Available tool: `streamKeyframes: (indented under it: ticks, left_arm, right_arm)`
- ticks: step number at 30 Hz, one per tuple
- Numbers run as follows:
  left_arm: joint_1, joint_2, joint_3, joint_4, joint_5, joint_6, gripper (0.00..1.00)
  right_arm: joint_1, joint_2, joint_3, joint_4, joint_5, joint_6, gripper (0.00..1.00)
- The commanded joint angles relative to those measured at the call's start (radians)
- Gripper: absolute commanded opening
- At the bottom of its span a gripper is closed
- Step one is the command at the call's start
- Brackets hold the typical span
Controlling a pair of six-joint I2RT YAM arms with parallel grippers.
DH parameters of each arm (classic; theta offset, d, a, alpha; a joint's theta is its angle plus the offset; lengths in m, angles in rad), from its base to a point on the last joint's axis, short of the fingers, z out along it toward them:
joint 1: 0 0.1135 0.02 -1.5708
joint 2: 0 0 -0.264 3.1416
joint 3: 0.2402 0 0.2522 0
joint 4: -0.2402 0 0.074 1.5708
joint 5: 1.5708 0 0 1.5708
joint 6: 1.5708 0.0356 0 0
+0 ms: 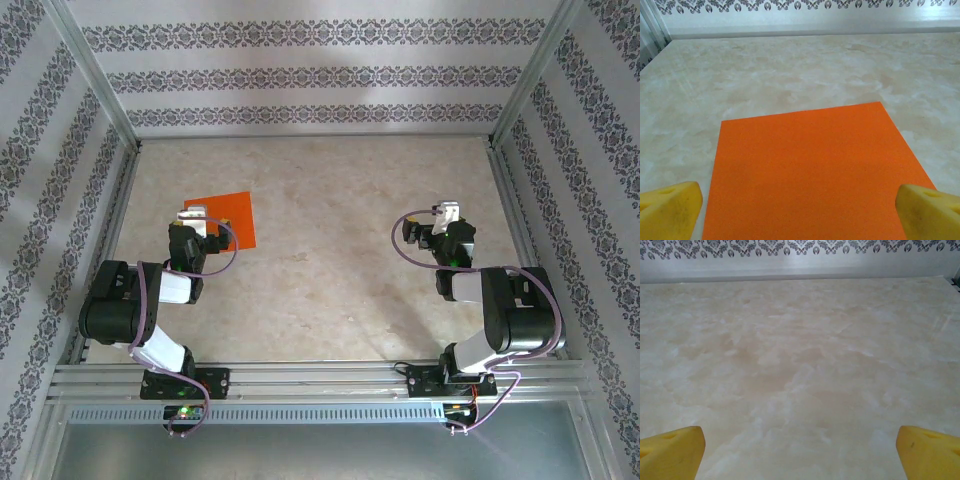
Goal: Fold a paper plane with a square sheet of paper (pick it up from the middle)
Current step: Move the square sheet of paper to the center of the table.
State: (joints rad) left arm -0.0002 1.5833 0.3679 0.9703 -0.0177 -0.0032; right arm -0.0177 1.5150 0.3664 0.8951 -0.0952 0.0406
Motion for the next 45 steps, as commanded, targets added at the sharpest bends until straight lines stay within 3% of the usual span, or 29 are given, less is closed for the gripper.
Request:
streamKeyframes:
  ticks: [1,41,45]
  left_arm:
    - [-0.008,0.009,0.020,-0.022,0.016,0.014,0.99]
    - [-0.007,0.009,0.019,-0.018,0.014,0.011,0.99]
    - [-0.007,-0.016,0.018,-0.034,-0.028,-0.006,0.99]
  right_arm:
    - [-0.004,0.010,0.012,0.041,-0.014,-0.010,0.98]
    - [-0.004,0.010,0.013,0.040,-0.012,-0.010,0.98]
    - [0.002,-0.081,0.024,-0.057,0.087,0.014,0.98]
